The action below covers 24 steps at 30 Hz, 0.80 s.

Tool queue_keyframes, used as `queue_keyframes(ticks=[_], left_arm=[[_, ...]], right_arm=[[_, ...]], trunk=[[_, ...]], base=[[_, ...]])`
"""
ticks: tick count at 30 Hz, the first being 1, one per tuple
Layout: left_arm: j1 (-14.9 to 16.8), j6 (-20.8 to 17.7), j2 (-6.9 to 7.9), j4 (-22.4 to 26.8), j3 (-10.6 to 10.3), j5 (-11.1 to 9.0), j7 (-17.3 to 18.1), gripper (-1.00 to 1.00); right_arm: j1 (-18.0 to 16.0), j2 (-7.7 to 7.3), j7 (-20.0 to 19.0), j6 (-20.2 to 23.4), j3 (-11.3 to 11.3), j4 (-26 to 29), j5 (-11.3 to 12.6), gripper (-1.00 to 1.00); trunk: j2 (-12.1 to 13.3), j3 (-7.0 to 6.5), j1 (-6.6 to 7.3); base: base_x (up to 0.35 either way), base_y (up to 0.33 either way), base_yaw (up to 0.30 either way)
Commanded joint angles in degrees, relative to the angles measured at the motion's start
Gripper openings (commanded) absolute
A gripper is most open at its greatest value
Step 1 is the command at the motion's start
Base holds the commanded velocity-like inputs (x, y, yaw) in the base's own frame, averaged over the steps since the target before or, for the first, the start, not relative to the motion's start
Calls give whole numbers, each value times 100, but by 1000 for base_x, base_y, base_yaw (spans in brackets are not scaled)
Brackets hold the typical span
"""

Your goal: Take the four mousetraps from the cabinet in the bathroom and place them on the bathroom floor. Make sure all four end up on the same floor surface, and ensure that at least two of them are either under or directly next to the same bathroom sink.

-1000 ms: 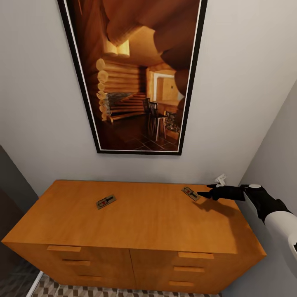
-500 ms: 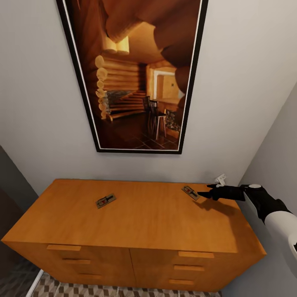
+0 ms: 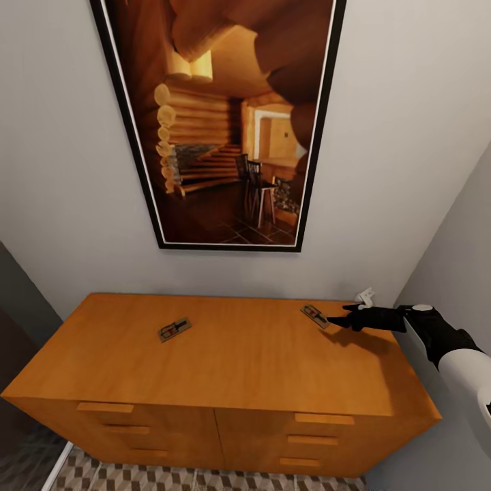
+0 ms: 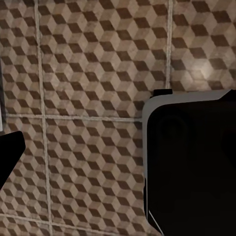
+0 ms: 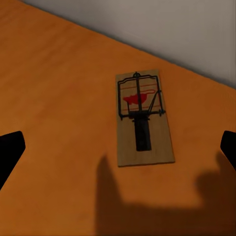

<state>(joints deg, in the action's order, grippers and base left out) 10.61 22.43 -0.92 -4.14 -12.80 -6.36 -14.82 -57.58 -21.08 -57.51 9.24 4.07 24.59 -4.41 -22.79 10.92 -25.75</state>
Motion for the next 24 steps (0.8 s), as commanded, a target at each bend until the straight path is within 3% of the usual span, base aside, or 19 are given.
queue_keyframes(ticks=[1, 24], left_arm=[[11, 42, -5, -26, -50, -58, -3, 100], [11, 42, -13, -26, -52, -58, -3, 100]], right_arm=[[-4, -6, -14, 51, 15, 11, 5, 100], [-1, -129, -13, 44, 15, 11, 10, 100]], trunk=[[-12, 18, -3], [-12, 158, -3]], base=[[0, 0, 0], [0, 0, 0]])
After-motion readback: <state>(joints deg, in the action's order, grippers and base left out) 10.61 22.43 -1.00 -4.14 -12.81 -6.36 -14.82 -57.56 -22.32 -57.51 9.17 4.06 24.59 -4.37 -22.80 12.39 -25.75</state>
